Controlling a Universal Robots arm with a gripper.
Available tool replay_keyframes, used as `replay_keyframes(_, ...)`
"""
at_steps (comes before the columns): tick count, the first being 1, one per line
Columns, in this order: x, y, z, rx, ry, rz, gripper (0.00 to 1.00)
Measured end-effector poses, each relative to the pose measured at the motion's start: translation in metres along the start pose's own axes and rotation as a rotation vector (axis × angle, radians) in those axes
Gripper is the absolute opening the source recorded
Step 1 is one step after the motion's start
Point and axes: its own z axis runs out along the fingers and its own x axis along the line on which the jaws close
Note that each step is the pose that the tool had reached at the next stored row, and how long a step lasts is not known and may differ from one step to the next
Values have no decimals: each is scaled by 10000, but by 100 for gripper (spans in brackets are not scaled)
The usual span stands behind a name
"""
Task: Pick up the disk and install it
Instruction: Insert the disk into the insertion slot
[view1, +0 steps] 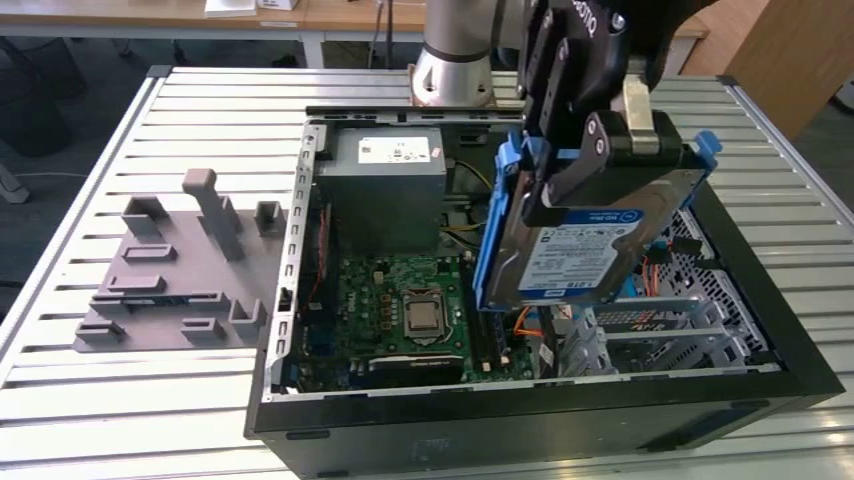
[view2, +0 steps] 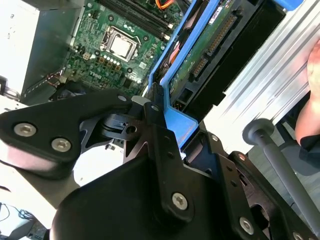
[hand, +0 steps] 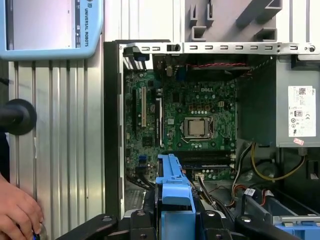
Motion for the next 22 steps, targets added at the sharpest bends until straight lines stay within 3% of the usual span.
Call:
replay_keyframes(10,19,-203,29,-29,3,0,36)
replay_keyframes(22,28,-349,72,-38,2,0,36)
